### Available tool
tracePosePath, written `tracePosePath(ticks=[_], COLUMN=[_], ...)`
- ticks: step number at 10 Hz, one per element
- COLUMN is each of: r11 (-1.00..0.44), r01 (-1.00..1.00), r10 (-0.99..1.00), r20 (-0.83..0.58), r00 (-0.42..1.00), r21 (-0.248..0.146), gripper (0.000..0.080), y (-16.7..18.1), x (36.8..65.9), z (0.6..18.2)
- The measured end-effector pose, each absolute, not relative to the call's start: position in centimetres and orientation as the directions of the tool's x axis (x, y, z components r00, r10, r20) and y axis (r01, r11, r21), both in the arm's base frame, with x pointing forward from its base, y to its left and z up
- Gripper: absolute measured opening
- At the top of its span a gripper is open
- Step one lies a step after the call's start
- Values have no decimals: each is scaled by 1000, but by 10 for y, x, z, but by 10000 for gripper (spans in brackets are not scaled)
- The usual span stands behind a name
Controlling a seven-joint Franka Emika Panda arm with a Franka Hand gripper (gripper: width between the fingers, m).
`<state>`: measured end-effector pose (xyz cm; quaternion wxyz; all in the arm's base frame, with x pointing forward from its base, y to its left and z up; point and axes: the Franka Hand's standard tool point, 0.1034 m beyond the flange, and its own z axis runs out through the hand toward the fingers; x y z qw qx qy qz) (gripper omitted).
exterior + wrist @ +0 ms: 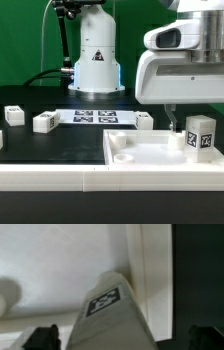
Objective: Assemble one leg
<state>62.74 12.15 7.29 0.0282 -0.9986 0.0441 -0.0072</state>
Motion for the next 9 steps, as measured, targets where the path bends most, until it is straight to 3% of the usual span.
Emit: tracePosePath(ticks=[4,7,9], r11=[-998,-998,-999], r01=[40,37,8], r10=[39,36,7], r20=[18,18,17], r00=[999,999,1000], r21=[-51,-50,-51], gripper=[649,289,291], y=[118,118,118], x=[626,627,627], z=[71,71,71])
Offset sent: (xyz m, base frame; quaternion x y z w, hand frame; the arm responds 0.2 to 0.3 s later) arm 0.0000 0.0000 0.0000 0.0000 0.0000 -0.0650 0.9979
